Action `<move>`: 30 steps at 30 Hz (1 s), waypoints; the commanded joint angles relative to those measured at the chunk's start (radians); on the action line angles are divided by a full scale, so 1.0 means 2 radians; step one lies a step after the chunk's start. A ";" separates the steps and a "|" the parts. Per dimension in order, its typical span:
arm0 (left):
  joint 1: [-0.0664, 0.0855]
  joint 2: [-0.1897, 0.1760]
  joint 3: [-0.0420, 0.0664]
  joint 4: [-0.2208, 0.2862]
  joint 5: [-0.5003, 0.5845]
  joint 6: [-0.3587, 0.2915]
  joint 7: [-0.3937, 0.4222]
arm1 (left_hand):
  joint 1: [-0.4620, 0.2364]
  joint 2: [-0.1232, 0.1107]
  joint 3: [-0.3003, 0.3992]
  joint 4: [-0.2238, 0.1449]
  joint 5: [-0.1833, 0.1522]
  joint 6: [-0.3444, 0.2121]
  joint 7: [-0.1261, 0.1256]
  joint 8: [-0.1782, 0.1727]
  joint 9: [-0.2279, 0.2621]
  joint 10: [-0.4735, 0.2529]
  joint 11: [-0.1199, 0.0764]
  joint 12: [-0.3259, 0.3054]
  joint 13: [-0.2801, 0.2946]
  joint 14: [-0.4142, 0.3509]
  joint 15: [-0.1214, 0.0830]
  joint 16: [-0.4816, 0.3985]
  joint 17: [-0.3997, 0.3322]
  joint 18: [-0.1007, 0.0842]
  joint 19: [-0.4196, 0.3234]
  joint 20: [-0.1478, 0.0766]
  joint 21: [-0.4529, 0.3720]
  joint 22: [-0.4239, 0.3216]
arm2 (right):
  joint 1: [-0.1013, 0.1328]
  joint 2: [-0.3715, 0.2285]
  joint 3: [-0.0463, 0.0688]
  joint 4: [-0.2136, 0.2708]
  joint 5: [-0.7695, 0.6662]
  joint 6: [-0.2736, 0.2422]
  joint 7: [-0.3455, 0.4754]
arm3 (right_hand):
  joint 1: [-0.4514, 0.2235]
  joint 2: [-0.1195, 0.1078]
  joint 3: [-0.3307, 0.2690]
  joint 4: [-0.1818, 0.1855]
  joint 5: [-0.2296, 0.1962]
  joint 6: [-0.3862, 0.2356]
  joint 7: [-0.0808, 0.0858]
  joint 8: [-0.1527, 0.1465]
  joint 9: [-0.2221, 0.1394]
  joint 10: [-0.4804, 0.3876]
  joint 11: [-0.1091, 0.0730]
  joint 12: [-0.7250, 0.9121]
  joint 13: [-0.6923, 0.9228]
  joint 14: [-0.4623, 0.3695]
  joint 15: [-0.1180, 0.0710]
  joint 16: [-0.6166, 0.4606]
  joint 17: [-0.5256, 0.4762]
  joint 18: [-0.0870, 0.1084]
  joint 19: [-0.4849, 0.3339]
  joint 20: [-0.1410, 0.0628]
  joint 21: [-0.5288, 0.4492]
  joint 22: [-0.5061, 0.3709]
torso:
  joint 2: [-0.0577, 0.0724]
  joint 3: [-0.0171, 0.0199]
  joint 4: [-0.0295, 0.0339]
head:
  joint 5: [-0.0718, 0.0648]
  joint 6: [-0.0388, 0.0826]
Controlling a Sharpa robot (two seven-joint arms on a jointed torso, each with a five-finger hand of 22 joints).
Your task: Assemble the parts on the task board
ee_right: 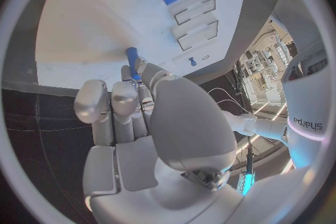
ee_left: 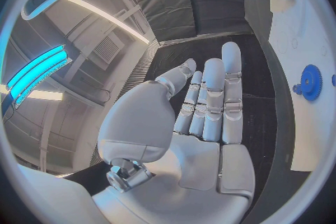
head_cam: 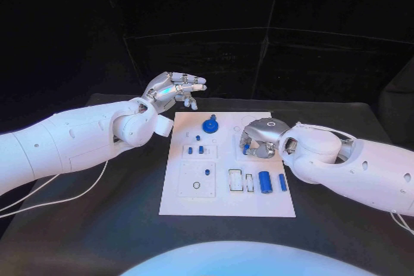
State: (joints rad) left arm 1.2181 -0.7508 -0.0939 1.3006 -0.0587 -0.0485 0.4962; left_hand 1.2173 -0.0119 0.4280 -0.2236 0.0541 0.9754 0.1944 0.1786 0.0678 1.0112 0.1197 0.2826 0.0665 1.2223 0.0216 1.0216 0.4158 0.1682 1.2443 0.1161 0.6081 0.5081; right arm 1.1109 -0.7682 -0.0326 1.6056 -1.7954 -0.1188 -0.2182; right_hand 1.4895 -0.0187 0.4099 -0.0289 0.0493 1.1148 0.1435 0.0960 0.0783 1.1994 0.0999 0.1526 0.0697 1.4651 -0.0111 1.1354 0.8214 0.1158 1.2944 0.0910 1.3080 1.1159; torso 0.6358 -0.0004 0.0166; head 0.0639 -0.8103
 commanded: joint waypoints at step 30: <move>0.001 0.002 0.000 -0.002 0.002 0.006 0.001 | 0.003 0.005 -0.004 0.000 0.001 -0.005 0.000 0.003 0.001 -0.005 0.001 0.003 0.001 -0.003 0.002 0.003 -0.001 0.007 0.003 0.001 -0.003 -0.001 | -0.027 0.067 0.014 0.058 0.046 -0.036 0.039 | -0.025 -0.022 0.050 -0.016 0.009 -0.001 0.007 -0.011 -0.004 0.016 -0.010 -0.025 -0.001 -0.001 0.002 0.009 0.002 -0.009 0.000 0.004 0.007 0.006 | 0.000 -0.0009 0.0001 | 0.012 -0.004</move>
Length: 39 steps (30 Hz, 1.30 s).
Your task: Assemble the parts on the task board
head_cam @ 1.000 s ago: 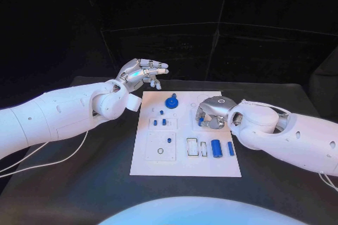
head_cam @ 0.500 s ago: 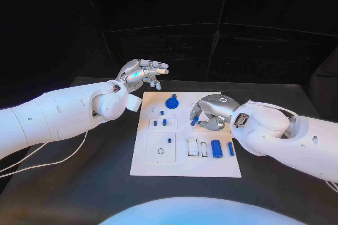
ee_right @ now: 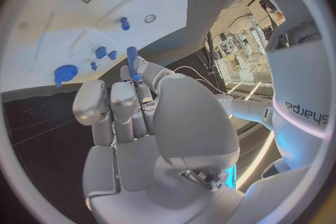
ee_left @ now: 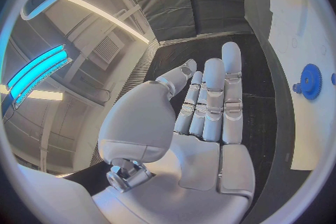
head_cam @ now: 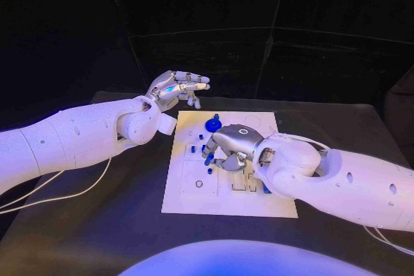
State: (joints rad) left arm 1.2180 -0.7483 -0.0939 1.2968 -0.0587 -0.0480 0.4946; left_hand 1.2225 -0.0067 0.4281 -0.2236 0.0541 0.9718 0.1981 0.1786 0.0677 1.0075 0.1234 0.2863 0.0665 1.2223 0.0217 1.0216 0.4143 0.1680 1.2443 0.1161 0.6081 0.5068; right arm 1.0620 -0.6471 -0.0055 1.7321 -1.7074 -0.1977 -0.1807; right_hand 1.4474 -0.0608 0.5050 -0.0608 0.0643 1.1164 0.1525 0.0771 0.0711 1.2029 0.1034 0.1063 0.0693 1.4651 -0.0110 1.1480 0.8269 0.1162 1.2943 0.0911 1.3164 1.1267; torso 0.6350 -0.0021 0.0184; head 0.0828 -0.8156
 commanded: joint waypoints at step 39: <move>0.001 0.008 0.000 -0.006 0.002 0.009 0.000 | 0.001 0.003 -0.004 0.000 0.001 -0.004 -0.001 0.004 0.001 -0.004 -0.001 0.003 0.001 -0.003 0.002 0.003 -0.001 0.007 0.003 0.001 -0.003 -0.001 | -0.020 0.049 -0.014 -0.047 -0.010 0.061 0.023 | -0.009 -0.003 0.007 -0.003 0.006 -0.003 0.004 -0.003 -0.001 0.013 -0.010 -0.005 -0.001 -0.002 0.004 0.004 0.001 -0.008 -0.002 0.005 0.003 0.000 | 0.001 0.0006 -0.0011 | 0.015 -0.010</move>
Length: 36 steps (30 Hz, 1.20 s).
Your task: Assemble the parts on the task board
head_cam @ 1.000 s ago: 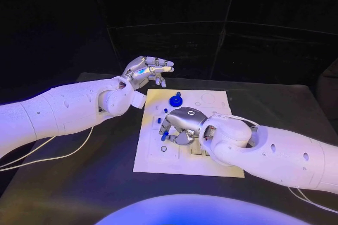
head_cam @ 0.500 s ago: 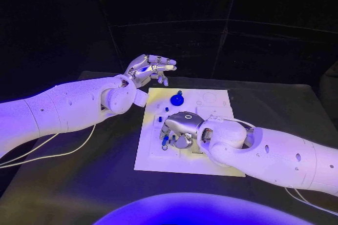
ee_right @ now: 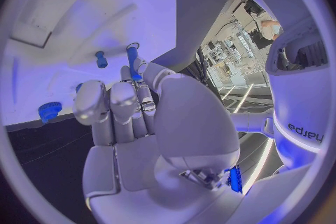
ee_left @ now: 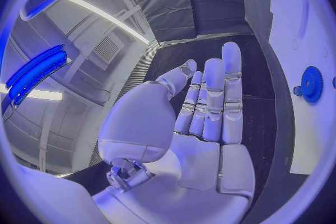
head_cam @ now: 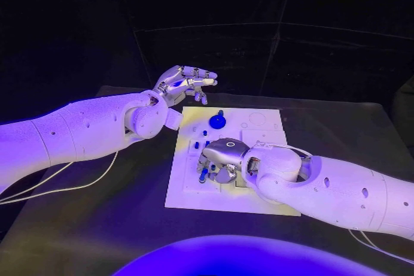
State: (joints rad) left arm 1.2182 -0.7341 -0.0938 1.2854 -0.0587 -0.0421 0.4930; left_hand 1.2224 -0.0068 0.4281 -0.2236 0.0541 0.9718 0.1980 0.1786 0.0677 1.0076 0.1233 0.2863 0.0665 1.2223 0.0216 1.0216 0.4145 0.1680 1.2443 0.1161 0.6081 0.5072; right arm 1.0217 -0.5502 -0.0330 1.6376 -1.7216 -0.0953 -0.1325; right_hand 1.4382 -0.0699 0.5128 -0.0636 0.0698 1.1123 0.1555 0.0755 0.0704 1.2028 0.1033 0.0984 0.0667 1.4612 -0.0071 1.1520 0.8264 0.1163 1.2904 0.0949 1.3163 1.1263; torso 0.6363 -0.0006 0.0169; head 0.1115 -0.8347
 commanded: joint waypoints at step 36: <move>0.001 -0.002 0.000 0.001 0.002 0.007 -0.001 | 0.001 0.003 -0.004 0.000 0.001 -0.004 -0.001 0.004 0.001 -0.004 -0.001 0.003 0.001 -0.003 0.002 0.003 -0.001 0.007 0.003 0.001 -0.003 -0.001 | -0.003 0.011 -0.004 -0.005 -0.013 0.001 0.004 | -0.059 -0.035 -0.021 0.009 0.024 -0.065 0.008 -0.007 -0.003 -0.045 0.002 -0.013 -0.001 -0.009 0.013 -0.010 -0.024 -0.002 -0.023 0.015 -0.017 -0.031 | 0.000 -0.0003 -0.0004 | 0.001 -0.002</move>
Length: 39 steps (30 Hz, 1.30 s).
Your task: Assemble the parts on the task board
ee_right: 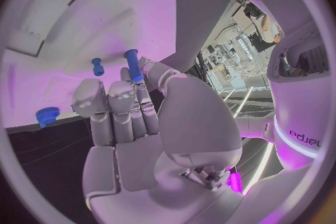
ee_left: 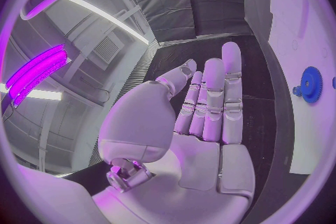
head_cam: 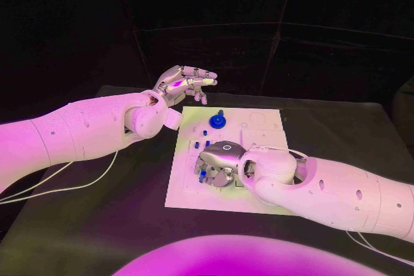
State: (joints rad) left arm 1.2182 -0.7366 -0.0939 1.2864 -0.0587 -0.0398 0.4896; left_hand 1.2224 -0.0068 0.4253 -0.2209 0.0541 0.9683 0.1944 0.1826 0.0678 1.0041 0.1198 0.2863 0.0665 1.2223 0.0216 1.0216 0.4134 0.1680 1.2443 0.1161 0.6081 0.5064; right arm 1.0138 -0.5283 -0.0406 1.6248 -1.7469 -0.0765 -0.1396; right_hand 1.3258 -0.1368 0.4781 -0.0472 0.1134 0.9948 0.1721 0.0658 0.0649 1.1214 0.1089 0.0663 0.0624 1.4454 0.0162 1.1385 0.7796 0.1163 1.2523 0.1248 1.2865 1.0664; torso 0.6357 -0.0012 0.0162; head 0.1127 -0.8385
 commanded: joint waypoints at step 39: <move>0.001 -0.002 0.000 0.001 0.002 0.007 -0.001 | 0.001 0.003 -0.005 -0.001 0.001 -0.003 0.001 0.003 0.001 -0.004 0.001 0.004 0.001 -0.003 0.002 0.004 -0.001 0.007 0.003 0.001 -0.004 -0.001 | 0.000 -0.016 0.000 0.012 0.005 -0.061 0.002 | 0.000 -0.007 -0.062 0.009 0.004 -0.055 0.002 -0.001 0.001 -0.078 0.006 0.005 0.001 -0.027 0.007 -0.053 -0.080 0.013 -0.052 0.005 -0.058 -0.078 | 0.000 0.0004 -0.0004 | -0.005 0.004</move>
State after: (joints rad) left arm 1.2182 -0.7400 -0.0939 1.2867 -0.0587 -0.0387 0.4858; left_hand 1.2224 -0.0067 0.4226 -0.2237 0.0540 0.9684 0.1945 0.1825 0.0677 1.0041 0.1198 0.2907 0.0665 1.2187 0.0253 1.0255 0.4115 0.1680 1.2443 0.1161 0.6043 0.5058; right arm 1.0120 -0.5574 -0.0415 1.6443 -1.7317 -0.1226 -0.1320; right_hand 1.3122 -0.1488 0.3631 -0.0310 0.1193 0.8922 0.1767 0.0658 0.0665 0.9771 0.1199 0.0722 0.0637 1.3995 0.0318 1.0409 0.6323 0.1329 1.1554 0.1322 1.1783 0.9208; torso 0.6352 -0.0007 0.0162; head 0.1047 -0.8326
